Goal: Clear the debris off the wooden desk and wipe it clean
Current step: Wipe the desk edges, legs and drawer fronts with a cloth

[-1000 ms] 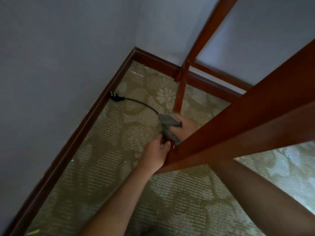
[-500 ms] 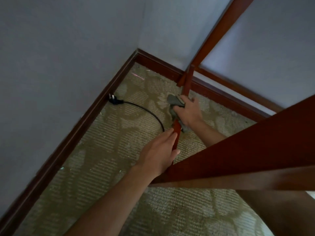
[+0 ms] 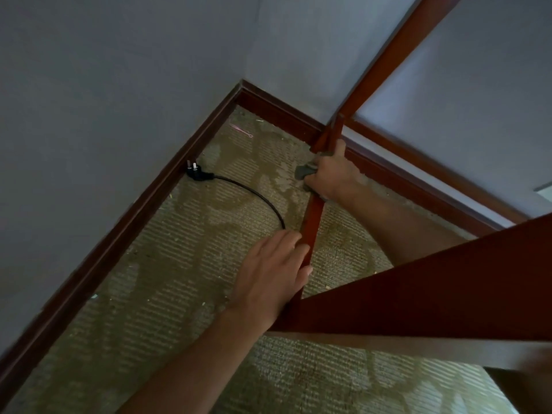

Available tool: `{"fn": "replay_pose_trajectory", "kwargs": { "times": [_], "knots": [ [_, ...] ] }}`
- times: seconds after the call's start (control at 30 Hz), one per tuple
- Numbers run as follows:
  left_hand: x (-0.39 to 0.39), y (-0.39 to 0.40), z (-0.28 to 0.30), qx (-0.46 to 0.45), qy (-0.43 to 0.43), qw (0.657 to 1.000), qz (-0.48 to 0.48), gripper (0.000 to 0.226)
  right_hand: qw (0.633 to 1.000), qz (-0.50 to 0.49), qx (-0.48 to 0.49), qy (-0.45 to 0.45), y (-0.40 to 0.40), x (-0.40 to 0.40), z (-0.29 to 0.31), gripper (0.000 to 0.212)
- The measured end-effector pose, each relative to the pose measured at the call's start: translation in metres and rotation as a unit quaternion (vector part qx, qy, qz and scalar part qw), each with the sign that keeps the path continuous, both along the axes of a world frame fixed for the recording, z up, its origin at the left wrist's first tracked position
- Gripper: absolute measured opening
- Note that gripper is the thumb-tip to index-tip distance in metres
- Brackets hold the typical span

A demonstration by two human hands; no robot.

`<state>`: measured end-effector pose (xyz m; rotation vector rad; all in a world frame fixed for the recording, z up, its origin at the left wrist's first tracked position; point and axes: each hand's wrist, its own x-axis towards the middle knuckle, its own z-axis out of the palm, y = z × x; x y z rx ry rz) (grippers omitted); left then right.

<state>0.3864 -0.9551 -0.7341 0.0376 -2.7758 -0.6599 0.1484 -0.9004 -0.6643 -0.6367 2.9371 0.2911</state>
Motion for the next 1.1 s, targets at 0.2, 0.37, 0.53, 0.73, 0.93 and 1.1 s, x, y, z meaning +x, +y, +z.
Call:
{"fn": "replay_pose_trajectory", "kwargs": {
  "times": [0.2, 0.37, 0.53, 0.73, 0.93, 1.1],
  "knots": [
    [0.015, -0.007, -0.004, 0.238, -0.088, 0.960, 0.119, 0.081, 0.979, 0.168, 0.089, -0.071, 0.024, 0.097, 0.012, 0.044],
    [0.031, -0.017, 0.004, 0.362, -0.078, 0.929, 0.025, 0.062, 0.964, 0.193, 0.019, -0.181, 0.056, 0.136, 0.012, 0.046],
    [0.009, -0.004, 0.006, 0.265, -0.100, 0.959, -0.017, 0.057, 0.953, -0.073, -0.282, -0.078, 0.044, 0.077, -0.017, 0.058],
    [-0.025, 0.001, 0.002, 0.164, -0.186, 0.967, -0.062, 0.064, 0.842, -0.251, -0.466, -0.098, 0.028, 0.051, -0.031, 0.064],
    [-0.019, 0.006, 0.003, 0.081, -0.122, 0.989, -0.012, 0.059, 0.861, -0.244, -0.410, -0.174, 0.059, 0.108, -0.061, 0.073],
    [-0.019, 0.008, 0.006, 0.045, -0.029, 0.998, -0.018, 0.035, 0.877, -0.246, -0.371, -0.181, 0.044, 0.065, -0.047, 0.060]
  ]
}}
